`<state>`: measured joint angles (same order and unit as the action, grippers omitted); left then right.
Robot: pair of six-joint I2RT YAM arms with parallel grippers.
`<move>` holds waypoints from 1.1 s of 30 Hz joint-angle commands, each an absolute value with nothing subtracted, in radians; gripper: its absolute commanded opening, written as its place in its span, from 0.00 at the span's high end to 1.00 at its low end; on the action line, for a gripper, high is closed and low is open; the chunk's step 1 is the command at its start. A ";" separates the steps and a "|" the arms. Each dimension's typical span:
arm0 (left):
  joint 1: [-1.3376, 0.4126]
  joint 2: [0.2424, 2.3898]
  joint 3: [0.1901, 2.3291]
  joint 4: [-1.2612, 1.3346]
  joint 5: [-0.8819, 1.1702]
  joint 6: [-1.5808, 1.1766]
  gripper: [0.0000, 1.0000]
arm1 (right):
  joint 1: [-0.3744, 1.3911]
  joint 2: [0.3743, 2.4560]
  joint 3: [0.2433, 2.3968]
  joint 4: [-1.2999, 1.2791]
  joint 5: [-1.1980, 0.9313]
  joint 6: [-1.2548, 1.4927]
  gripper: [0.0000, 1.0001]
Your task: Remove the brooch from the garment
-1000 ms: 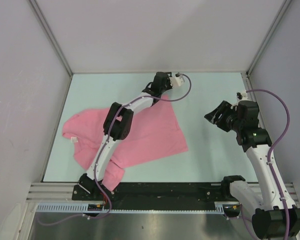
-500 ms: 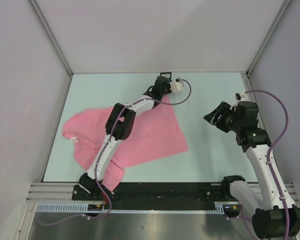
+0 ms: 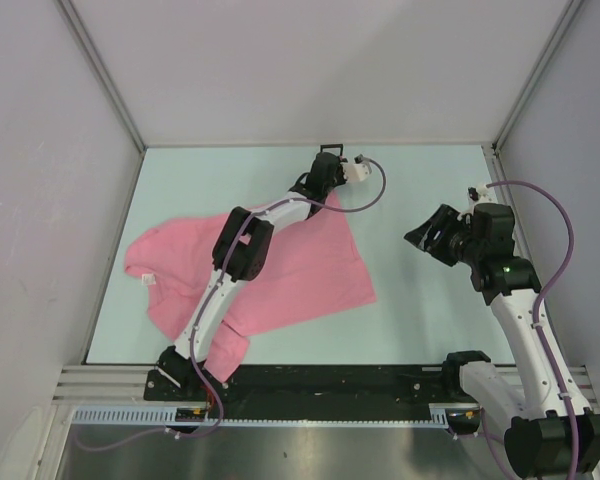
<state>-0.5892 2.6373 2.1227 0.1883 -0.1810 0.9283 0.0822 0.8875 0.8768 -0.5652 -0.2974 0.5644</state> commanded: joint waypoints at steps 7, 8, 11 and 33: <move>-0.588 2.658 2.134 0.236 -0.172 0.979 0.96 | 0.089 0.888 0.877 -0.543 -0.327 0.561 0.40; -0.588 2.660 2.135 0.232 -0.169 0.980 0.95 | 0.087 0.887 0.877 -0.542 -0.327 0.561 0.40; -0.589 2.663 2.134 0.232 -0.172 0.982 0.95 | 0.087 0.887 0.877 -0.545 -0.325 0.560 0.40; -0.580 2.655 2.118 0.189 -0.143 1.009 0.89 | 0.086 0.885 0.867 -0.538 -0.353 0.574 0.40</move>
<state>-0.5846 2.6530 2.1197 0.1905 -0.1715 0.9794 0.0837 0.8875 0.8654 -0.5636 -0.3347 0.5682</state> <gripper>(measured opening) 0.099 0.602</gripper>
